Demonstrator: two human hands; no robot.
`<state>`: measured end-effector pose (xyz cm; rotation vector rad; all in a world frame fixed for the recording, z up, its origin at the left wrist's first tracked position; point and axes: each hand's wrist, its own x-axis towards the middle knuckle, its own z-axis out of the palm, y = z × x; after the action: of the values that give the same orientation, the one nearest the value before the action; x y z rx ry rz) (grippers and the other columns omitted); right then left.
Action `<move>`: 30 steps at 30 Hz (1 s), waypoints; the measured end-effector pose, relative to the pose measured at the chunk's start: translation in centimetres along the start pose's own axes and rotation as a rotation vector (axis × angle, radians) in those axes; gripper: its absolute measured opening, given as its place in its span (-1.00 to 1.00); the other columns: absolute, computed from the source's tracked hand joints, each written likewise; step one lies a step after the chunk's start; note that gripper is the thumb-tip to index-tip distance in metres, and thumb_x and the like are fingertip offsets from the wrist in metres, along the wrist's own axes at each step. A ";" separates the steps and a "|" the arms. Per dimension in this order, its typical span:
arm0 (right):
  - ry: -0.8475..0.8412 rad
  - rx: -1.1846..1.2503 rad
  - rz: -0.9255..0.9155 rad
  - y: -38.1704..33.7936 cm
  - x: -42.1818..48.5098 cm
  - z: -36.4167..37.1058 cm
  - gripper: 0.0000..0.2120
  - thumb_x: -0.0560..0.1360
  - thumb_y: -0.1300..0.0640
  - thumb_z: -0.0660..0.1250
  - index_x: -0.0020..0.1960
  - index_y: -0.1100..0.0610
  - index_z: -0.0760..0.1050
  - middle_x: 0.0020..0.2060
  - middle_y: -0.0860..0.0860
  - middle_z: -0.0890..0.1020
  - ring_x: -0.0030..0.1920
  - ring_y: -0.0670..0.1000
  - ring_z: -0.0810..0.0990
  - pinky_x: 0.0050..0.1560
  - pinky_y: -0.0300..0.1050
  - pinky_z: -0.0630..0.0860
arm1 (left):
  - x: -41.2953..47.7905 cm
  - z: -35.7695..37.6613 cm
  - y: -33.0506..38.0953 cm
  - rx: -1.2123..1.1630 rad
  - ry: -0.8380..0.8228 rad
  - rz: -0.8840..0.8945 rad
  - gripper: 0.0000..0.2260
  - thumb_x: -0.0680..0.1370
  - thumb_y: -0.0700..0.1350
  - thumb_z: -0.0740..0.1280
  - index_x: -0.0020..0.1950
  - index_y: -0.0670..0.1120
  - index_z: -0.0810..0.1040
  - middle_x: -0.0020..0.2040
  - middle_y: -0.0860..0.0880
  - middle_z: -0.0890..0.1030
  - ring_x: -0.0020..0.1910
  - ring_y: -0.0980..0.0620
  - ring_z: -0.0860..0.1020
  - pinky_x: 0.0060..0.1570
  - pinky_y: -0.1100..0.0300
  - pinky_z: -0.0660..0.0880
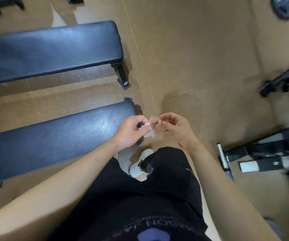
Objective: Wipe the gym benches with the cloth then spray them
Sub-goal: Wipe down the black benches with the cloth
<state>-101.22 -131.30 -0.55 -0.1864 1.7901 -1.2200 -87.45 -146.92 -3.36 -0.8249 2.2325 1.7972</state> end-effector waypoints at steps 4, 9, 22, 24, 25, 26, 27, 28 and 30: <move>0.069 0.010 0.002 -1.0 0.2 -2.2 -0.87 0.55 0.32 0.41 -0.03 0.10 0.65 -0.16 0.05 0.67 -0.15 -0.07 0.58 -0.03 -0.09 0.51 | 2.1 0.8 3.9 -0.064 -0.012 0.049 -0.89 0.57 -0.01 0.46 -0.09 -0.03 0.65 -0.30 0.11 0.58 -0.33 0.20 0.46 -0.28 0.23 0.34; -0.043 0.031 0.011 -2.4 2.6 -7.0 -0.67 0.54 -0.11 0.45 0.02 0.18 0.66 0.02 0.12 0.73 0.10 0.12 0.68 0.23 0.02 0.55 | 6.2 3.5 8.2 -0.207 0.039 0.030 -0.96 0.57 -0.09 0.42 -0.06 -0.03 0.66 -0.26 0.07 0.61 -0.29 0.10 0.50 -0.24 0.11 0.42; -0.302 -0.227 -0.081 -10.0 14.7 -21.2 -0.73 0.51 0.35 0.37 -0.09 0.00 0.68 -0.16 -0.10 0.73 -0.12 -0.16 0.65 -0.08 -0.34 0.51 | 14.6 11.4 16.6 -0.229 0.340 -0.173 -0.91 0.59 -0.20 0.45 0.08 -0.11 0.70 -0.06 -0.07 0.72 -0.10 0.00 0.66 -0.06 0.12 0.57; -0.292 -0.241 -0.059 -11.1 16.6 -21.2 -0.72 0.50 0.40 0.33 -0.08 0.05 0.67 -0.20 -0.09 0.72 -0.15 -0.20 0.64 -0.10 -0.36 0.50 | 15.2 11.0 16.7 -0.226 0.380 -0.203 -0.95 0.58 -0.20 0.45 0.02 -0.11 0.70 -0.10 -0.09 0.71 -0.15 0.06 0.64 -0.12 0.19 0.54; -0.294 -0.245 -0.045 -11.6 17.5 -21.1 -0.72 0.49 0.42 0.32 -0.08 0.08 0.67 -0.21 -0.08 0.71 -0.18 -0.21 0.63 -0.11 -0.37 0.49 | 15.3 10.6 16.7 -0.233 0.403 -0.218 -0.97 0.58 -0.20 0.46 0.00 -0.11 0.70 -0.12 -0.09 0.71 -0.18 0.12 0.61 -0.14 0.23 0.51; -0.298 -0.254 -0.038 -12.3 18.4 -20.7 -0.71 0.49 0.44 0.31 -0.08 0.09 0.66 -0.22 -0.07 0.70 -0.21 -0.23 0.62 -0.14 -0.38 0.48 | 15.5 10.1 16.6 -0.240 0.433 -0.236 -0.97 0.57 -0.20 0.46 -0.01 -0.13 0.70 -0.15 -0.07 0.70 -0.21 0.16 0.58 -0.16 0.25 0.49; -0.307 -0.280 -0.041 -13.2 19.3 -20.3 -0.71 0.48 0.44 0.30 -0.10 0.09 0.66 -0.23 -0.06 0.69 -0.23 -0.24 0.60 -0.16 -0.39 0.47 | 15.7 9.6 16.4 -0.251 0.468 -0.259 -0.97 0.57 -0.19 0.47 -0.02 -0.13 0.70 -0.17 -0.04 0.69 -0.22 0.18 0.56 -0.17 0.26 0.47; -0.319 -0.309 -0.046 -14.0 20.1 -19.7 -0.70 0.47 0.45 0.30 -0.12 0.08 0.65 -0.24 -0.05 0.69 -0.26 -0.25 0.59 -0.18 -0.40 0.46 | 15.8 9.0 16.2 -0.258 0.507 -0.287 -0.96 0.57 -0.17 0.47 -0.02 -0.12 0.70 -0.18 -0.03 0.70 -0.24 0.18 0.56 -0.17 0.25 0.47; -0.359 -0.382 -0.049 -15.8 22.0 -18.4 -0.70 0.47 0.46 0.29 -0.13 0.09 0.64 -0.26 -0.06 0.67 -0.31 -0.27 0.57 -0.22 -0.41 0.44 | 16.2 7.5 15.7 -0.281 0.587 -0.344 -0.97 0.57 -0.12 0.47 -0.04 -0.05 0.70 -0.22 0.00 0.70 -0.29 0.17 0.55 -0.20 0.19 0.48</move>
<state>-132.87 -139.70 0.05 -0.6313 1.6866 -0.8044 -110.50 -143.02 0.73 -1.8711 1.9502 1.8854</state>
